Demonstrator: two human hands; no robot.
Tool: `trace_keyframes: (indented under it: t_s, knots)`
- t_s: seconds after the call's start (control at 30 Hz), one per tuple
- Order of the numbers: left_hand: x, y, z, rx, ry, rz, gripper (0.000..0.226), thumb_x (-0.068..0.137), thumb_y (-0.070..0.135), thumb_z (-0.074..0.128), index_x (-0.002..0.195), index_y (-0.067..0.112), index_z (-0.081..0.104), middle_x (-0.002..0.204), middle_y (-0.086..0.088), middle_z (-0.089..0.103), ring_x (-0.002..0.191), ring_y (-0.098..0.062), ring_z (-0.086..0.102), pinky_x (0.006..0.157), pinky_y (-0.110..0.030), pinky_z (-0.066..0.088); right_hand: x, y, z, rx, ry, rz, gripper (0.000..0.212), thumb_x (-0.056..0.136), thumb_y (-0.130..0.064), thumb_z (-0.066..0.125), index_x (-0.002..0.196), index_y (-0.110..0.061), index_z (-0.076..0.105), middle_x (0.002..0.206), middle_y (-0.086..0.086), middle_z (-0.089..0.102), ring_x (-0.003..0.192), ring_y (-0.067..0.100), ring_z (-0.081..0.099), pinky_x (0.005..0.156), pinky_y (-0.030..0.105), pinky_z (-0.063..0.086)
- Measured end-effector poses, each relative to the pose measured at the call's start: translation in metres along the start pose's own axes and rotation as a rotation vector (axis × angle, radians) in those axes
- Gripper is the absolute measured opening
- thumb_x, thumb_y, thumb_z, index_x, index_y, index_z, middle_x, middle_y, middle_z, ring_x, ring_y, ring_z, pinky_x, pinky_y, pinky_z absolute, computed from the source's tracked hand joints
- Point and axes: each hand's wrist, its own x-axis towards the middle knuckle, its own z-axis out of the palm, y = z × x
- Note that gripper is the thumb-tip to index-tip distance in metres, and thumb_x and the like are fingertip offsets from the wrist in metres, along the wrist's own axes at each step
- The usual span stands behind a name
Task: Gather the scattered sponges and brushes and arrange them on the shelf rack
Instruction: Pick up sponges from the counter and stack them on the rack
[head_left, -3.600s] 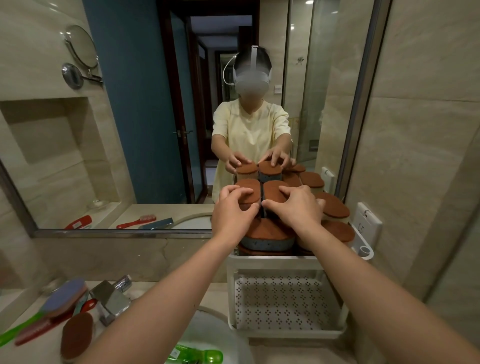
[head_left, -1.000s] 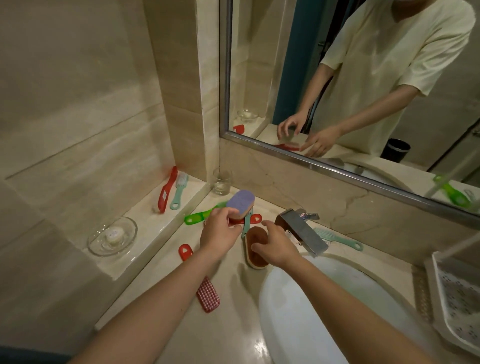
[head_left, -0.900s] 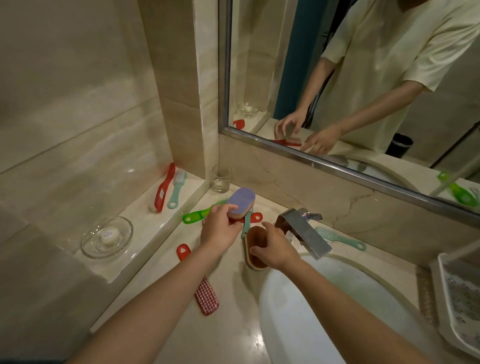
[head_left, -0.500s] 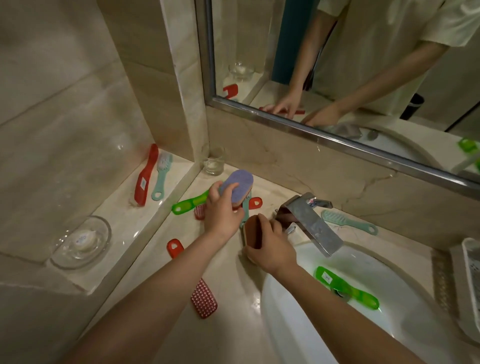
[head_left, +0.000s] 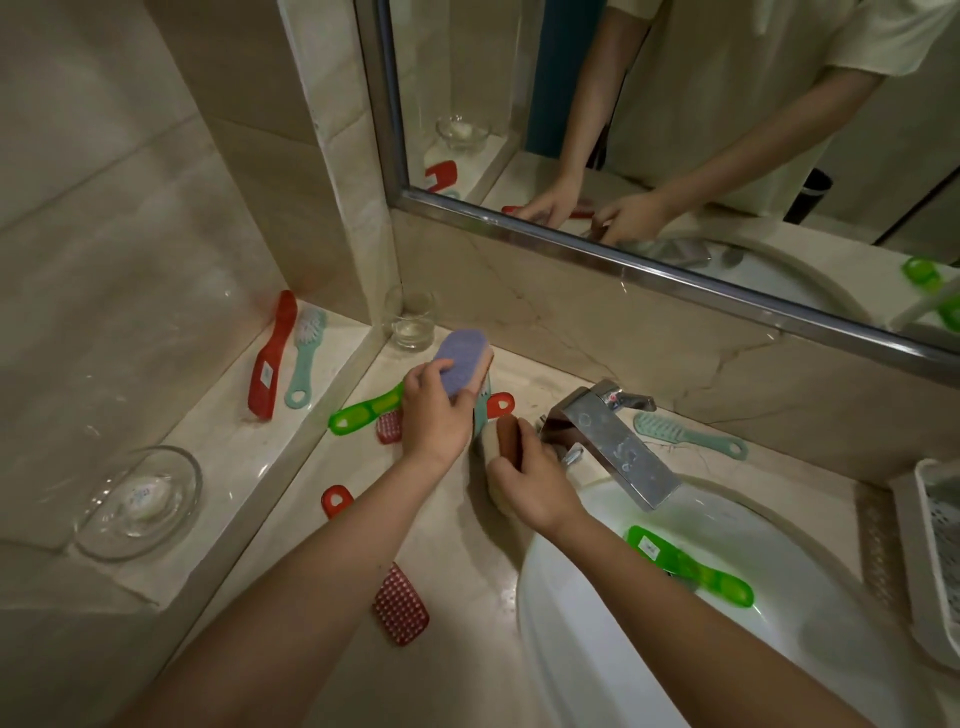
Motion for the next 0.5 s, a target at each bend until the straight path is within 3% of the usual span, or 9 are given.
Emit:
trace_keyframes:
  t_s: [0.1, 0.2, 0.37, 0.4, 0.5]
  knots:
    - [-0.01, 0.009, -0.01, -0.126, 0.007, -0.044, 0.039, 0.091, 0.027, 0.052, 0.129, 0.021, 0.05, 0.133, -0.006, 0.045, 0.114, -0.019, 0.048, 0.088, -0.023, 0.033, -0.008, -0.013, -0.005, 0.183, 0.031, -0.028, 0.054, 0.092, -0.031, 0.045, 0.144, -0.025, 0.033, 0.135, 0.008, 0.05, 0.124, 0.026, 0.046, 0.103, 0.037, 0.037]
    - [-0.023, 0.02, -0.024, -0.234, -0.001, -0.07, 0.038, 0.091, 0.034, 0.042, 0.128, 0.033, 0.049, 0.134, -0.001, 0.043, 0.101, -0.009, 0.045, 0.083, -0.02, 0.028, -0.023, -0.029, -0.013, 0.341, 0.08, -0.057, 0.055, 0.089, -0.032, 0.044, 0.143, -0.025, 0.035, 0.136, 0.0, 0.049, 0.129, 0.023, 0.044, 0.109, 0.04, 0.034]
    - [-0.051, 0.051, -0.047, -0.513, -0.046, -0.077, 0.039, 0.086, 0.043, 0.037, 0.119, 0.031, 0.054, 0.124, -0.002, 0.057, 0.111, -0.022, 0.056, 0.095, -0.044, 0.049, -0.062, -0.049, -0.033, 0.517, 0.158, -0.135, 0.073, 0.074, -0.044, 0.04, 0.145, -0.032, 0.028, 0.14, 0.0, 0.048, 0.126, 0.022, 0.048, 0.106, 0.048, 0.041]
    - [-0.057, 0.057, -0.05, -0.529, -0.062, -0.084, 0.037, 0.086, 0.046, 0.038, 0.116, 0.034, 0.054, 0.118, 0.0, 0.059, 0.107, -0.02, 0.058, 0.091, -0.042, 0.051, -0.07, -0.051, -0.037, 0.543, 0.171, -0.159, 0.073, 0.076, -0.042, 0.042, 0.146, -0.031, 0.026, 0.141, 0.001, 0.046, 0.126, 0.023, 0.048, 0.105, 0.049, 0.042]
    - [-0.076, 0.075, -0.055, -0.49, -0.056, -0.018, 0.021, 0.095, 0.044, 0.036, 0.11, 0.037, 0.049, 0.1, 0.012, 0.058, 0.083, 0.01, 0.053, 0.066, -0.01, 0.041, -0.095, -0.054, -0.051, 0.579, 0.231, -0.218, 0.071, 0.081, -0.036, 0.045, 0.148, -0.03, 0.023, 0.144, 0.002, 0.042, 0.128, 0.023, 0.046, 0.106, 0.05, 0.041]
